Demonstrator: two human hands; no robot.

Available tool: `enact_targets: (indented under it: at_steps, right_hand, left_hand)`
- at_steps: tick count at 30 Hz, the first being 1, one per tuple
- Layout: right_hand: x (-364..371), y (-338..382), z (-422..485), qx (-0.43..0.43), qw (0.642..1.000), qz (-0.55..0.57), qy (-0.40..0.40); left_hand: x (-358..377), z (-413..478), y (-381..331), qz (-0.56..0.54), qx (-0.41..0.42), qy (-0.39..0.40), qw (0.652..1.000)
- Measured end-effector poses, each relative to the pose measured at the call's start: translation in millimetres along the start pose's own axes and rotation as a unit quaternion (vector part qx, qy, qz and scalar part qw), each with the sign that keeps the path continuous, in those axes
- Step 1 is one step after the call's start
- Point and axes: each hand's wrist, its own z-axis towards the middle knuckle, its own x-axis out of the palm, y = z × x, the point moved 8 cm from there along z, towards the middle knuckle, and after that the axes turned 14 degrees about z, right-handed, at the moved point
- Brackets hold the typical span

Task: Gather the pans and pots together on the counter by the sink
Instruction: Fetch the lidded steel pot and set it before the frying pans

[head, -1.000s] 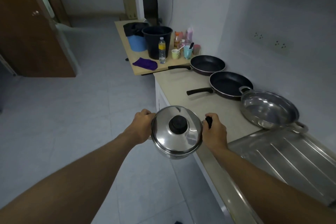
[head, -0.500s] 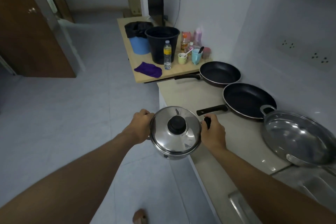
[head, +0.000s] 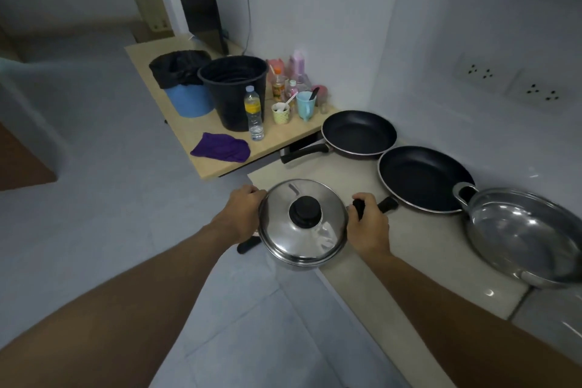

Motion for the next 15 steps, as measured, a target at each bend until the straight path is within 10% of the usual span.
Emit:
enact_targets:
  at_steps: [15]
  right_hand:
    - [6,-27,112,0.015,0.997,-0.026,-0.072]
  left_hand:
    - [44,161,1,-0.006,0.072,0.055,0.996]
